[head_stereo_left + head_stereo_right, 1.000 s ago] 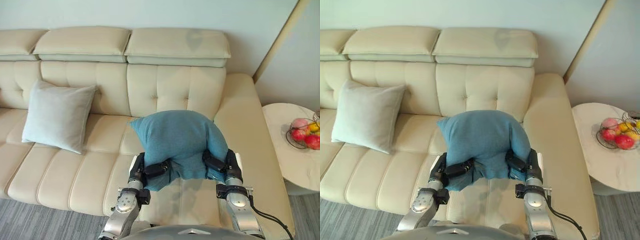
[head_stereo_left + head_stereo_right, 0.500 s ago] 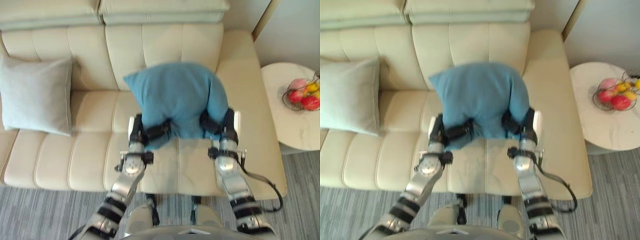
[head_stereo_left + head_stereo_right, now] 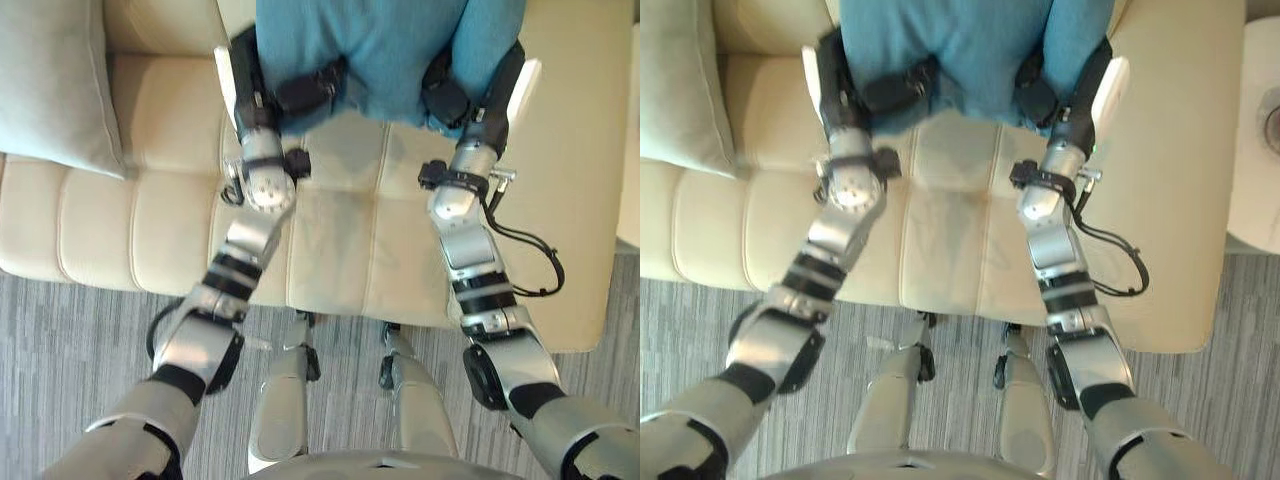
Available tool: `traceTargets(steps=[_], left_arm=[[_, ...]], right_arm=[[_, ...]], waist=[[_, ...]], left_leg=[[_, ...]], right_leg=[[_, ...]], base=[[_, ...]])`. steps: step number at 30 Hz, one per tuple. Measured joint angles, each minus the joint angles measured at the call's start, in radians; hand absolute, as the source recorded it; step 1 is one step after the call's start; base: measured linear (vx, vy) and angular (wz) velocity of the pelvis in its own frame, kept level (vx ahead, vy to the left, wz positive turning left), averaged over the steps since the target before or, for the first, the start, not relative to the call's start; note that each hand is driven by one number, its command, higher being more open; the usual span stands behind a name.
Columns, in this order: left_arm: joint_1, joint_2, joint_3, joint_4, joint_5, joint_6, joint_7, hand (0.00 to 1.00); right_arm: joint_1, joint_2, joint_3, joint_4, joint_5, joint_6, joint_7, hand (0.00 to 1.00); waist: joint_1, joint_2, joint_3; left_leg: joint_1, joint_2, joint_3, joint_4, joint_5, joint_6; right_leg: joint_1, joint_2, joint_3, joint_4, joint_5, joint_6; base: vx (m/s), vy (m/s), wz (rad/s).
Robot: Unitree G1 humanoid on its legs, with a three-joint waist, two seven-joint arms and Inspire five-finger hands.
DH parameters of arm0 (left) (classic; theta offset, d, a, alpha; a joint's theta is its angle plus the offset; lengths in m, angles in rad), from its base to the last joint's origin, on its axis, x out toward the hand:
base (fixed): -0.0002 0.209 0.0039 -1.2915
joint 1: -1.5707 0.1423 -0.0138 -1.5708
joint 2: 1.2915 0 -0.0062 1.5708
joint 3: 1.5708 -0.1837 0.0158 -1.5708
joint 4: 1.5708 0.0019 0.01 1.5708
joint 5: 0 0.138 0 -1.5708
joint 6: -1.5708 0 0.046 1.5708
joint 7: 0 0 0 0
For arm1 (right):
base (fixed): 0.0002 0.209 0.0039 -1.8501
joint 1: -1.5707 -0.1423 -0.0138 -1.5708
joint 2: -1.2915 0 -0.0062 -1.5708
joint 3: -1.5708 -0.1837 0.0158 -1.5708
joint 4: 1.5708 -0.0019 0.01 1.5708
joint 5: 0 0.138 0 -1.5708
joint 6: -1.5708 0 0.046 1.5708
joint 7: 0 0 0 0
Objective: Pick up cushions and gather them together orderly.
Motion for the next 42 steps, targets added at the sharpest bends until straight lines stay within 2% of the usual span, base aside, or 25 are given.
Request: traceTargets(steps=[2, 6, 9, 11, 15, 19, 26, 33, 38, 39, 41, 42], left_arm=[[-0.008, -0.004, 0.01, 0.048, 0.0, 0.001, -0.031, 1.0], [-0.003, -0.029, 0.039, 0.096, 0.0, 0.004, -0.067, 1.0], [0.069, -0.078, 0.078, 0.096, 0.001, 0.001, -0.092, 1.0], [0.155, -0.125, 0.104, 0.096, 0.004, 0.0, -0.101, 1.0], [0.276, -0.171, 0.116, 0.092, 0.024, -0.033, -0.108, 1.0], [0.35, -0.194, 0.116, 0.053, 0.02, -0.056, -0.119, 1.0], [0.516, -0.219, 0.117, -0.026, -0.006, -0.063, -0.156, 1.0], [0.669, -0.21, 0.189, -0.137, -0.046, -0.056, -0.196, 1.0], [0.854, -0.185, 0.244, -0.169, -0.047, -0.056, -0.248, 1.0], [0.916, -0.187, 0.254, -0.163, -0.048, -0.056, -0.269, 1.0], [0.975, -0.188, 0.267, -0.136, -0.049, -0.055, -0.297, 1.0], [1.012, -0.185, 0.275, -0.085, -0.051, -0.052, -0.327, 1.0]], right_arm=[[-0.013, 0.019, -0.018, 0.029, 0.047, 0.0, 0.018, 1.0], [-0.021, 0.03, -0.022, 0.052, 0.082, 0.0, 0.047, 1.0], [0.025, 0.063, -0.022, 0.057, 0.095, 0.0, 0.072, 1.0], [0.094, 0.096, -0.022, 0.057, 0.094, -0.001, 0.082, 1.0], [0.189, 0.107, -0.022, 0.057, 0.088, -0.003, 0.104, 1.0], [0.244, 0.112, -0.024, 0.053, 0.086, -0.016, 0.108, 1.0], [0.439, 0.139, -0.057, -0.045, 0.089, -0.032, 0.13, 1.0], [0.613, 0.125, -0.123, -0.207, 0.091, -0.035, 0.142, 1.0], [0.826, 0.121, -0.125, -0.246, 0.109, -0.048, 0.243, 1.0], [0.891, 0.122, -0.126, -0.237, 0.138, -0.049, 0.274, 1.0], [0.93, 0.125, -0.133, -0.197, 0.155, -0.055, 0.313, 1.0], [0.957, 0.127, -0.144, -0.13, 0.18, -0.063, 0.355, 1.0]], waist=[[0.0, 0.0, 0.015], [-0.001, 0.0, 0.06], [-0.002, -0.001, 0.062], [-0.004, -0.001, 0.062], [-0.005, -0.002, 0.062], [-0.007, -0.003, 0.061], [-0.004, -0.017, 0.053], [-0.004, -0.037, 0.041], [-0.002, -0.063, -0.032], [-0.004, -0.065, -0.069], [-0.005, -0.066, -0.106], [-0.01, -0.067, -0.134]], left_leg=[[-0.026, -0.002, 0.0, 0.0, 0.012, -0.016], [-0.032, -0.001, 0.0, -0.001, 0.012, -0.017], [-0.049, 0.003, 0.003, -0.002, 0.012, -0.017], [-0.046, 0.004, 0.003, -0.002, 0.012, -0.017], [-0.03, 0.008, 0.004, -0.02, 0.014, -0.019], [-0.024, 0.008, 0.004, -0.021, 0.009, -0.022], [0.041, 0.007, 0.004, -0.021, -0.009, 0.003], [0.144, 0.006, 0.019, -0.021, -0.03, 0.009], [0.3, 0.01, 0.058, -0.021, -0.083, 0.001], [0.328, 0.011, 0.059, -0.021, -0.092, -0.004], [0.352, 0.011, 0.059, -0.02, -0.093, -0.005], [0.378, 0.011, 0.059, -0.02, -0.095, -0.007]], right_leg=[[-0.034, -0.006, -0.005, 0.023, -0.003, -0.003], [-0.06, -0.009, -0.014, 0.067, -0.015, -0.014], [-0.09, -0.01, -0.017, 0.092, -0.024, -0.02], [-0.1, -0.013, -0.022, 0.121, -0.042, -0.025], [-0.105, -0.015, -0.038, 0.157, -0.063, -0.031], [-0.101, -0.017, -0.045, 0.166, -0.067, -0.031], [-0.029, -0.022, -0.063, 0.166, -0.084, -0.027], [0.07, -0.028, -0.072, 0.17, -0.107, -0.024], [0.224, -0.03, -0.077, 0.158, -0.157, -0.016], [0.263, -0.026, -0.079, 0.134, -0.161, -0.014], [0.301, -0.022, -0.082, 0.104, -0.161, -0.013], [0.347, -0.019, -0.09, 0.073, -0.16, -0.01]], base=[[0.05, 0.026, 0.05], [0.04, 0.017, 0.01], [0.05, 0.002, -0.03], [0.06, -0.014, 0.02], [0.05, -0.027, 0.03], [0.03, -0.023, 0.02], [0.05, -0.037, 0.05], [0.06, -0.065, 0.0], [0.11, -0.083, -0.02], [0.17, -0.051, 0.0], [0.15, -0.022, 0.04], [0.09, -0.003, 0.11]])
